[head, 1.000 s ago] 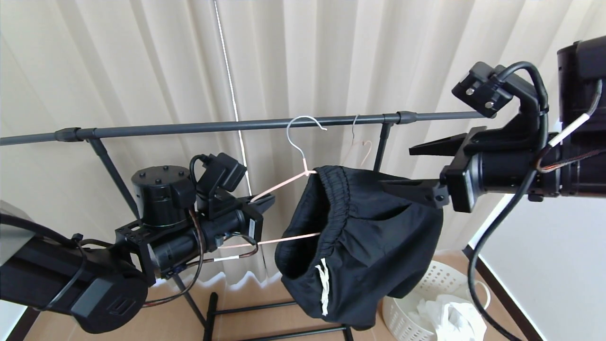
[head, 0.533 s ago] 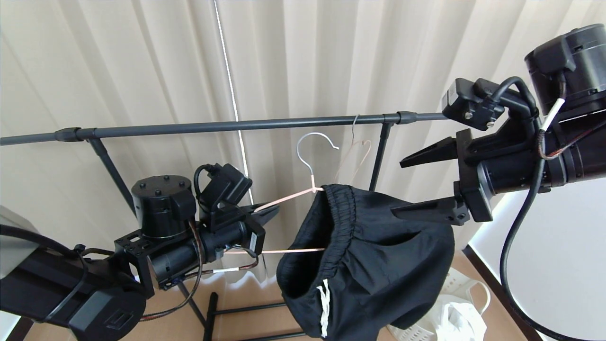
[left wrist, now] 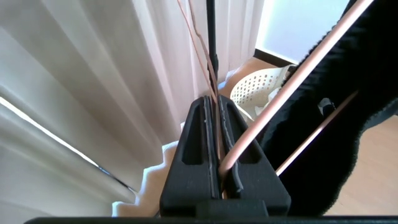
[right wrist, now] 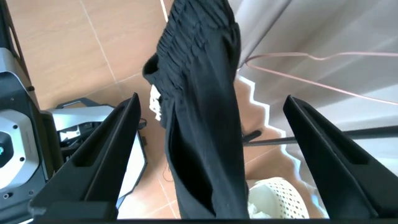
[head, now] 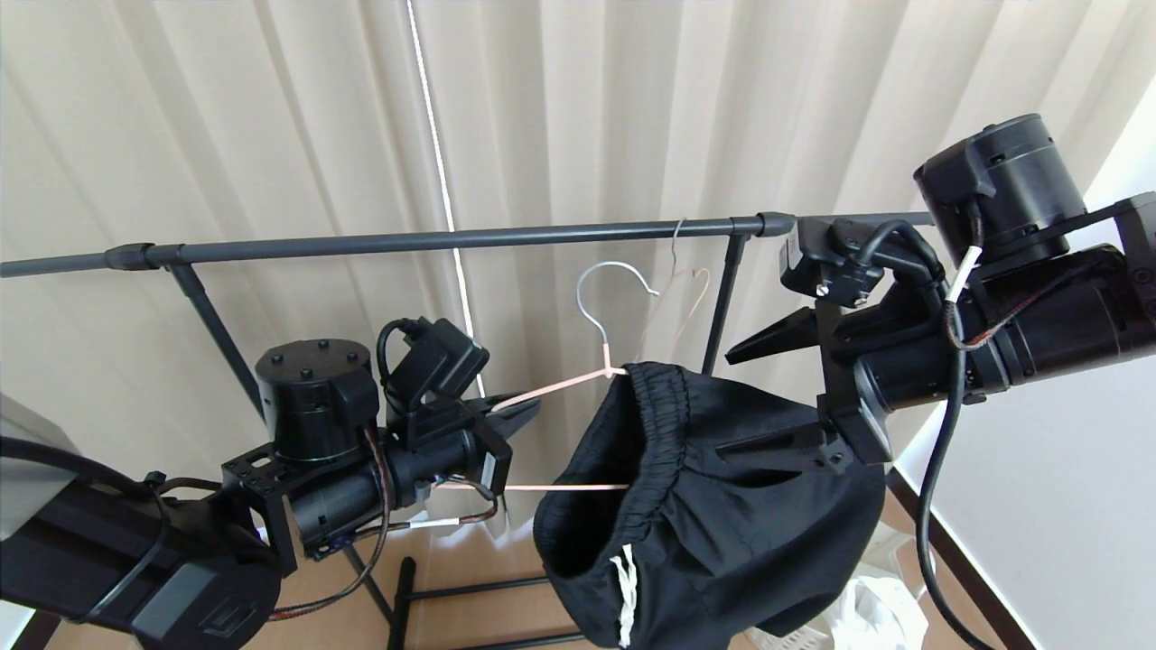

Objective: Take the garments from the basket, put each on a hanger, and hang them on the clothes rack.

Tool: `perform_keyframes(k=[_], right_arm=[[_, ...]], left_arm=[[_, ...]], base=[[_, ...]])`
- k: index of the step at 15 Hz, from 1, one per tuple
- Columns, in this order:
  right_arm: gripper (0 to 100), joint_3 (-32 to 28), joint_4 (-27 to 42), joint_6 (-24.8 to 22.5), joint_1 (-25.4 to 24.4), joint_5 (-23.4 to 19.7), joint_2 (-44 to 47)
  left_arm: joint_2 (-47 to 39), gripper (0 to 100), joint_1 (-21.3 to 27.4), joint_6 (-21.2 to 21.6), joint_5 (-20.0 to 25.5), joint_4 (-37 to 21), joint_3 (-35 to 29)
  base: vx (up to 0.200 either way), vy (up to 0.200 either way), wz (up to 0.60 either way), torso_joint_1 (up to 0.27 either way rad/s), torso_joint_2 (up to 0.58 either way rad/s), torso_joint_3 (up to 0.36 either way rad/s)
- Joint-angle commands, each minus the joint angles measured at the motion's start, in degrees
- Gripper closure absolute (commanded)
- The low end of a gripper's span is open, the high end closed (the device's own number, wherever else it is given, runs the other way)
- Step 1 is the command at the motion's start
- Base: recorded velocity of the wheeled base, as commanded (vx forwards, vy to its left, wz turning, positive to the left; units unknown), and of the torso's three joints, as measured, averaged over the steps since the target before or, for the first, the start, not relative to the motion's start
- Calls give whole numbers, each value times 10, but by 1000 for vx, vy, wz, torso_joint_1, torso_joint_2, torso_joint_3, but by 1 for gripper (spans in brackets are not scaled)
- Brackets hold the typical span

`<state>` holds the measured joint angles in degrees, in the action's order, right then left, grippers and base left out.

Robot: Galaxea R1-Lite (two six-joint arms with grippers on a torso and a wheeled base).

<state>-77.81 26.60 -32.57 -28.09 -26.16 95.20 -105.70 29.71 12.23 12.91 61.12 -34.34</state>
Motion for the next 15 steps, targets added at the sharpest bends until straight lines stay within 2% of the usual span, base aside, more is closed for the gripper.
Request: perform_keyframes(k=[1, 4, 7, 15], right_arm=[[0, 0, -1, 0, -7, 1, 21], [0, -1, -4, 0, -7, 0, 34], [0, -1, -20, 0, -8, -1, 45], [0, -5, -34, 1, -21, -18, 52]], left_arm=[[0, 100, 3, 0, 0, 0, 1], [2, 100, 10, 1, 2, 2, 3], [-1, 100, 18, 0, 2, 32, 14], [-1, 100, 21, 0, 2, 34, 15]], base=[[0, 0, 0, 0, 0, 0], [0, 0, 0, 0, 0, 0], [0, 0, 0, 0, 0, 0], [0, 0, 0, 0, 0, 0]])
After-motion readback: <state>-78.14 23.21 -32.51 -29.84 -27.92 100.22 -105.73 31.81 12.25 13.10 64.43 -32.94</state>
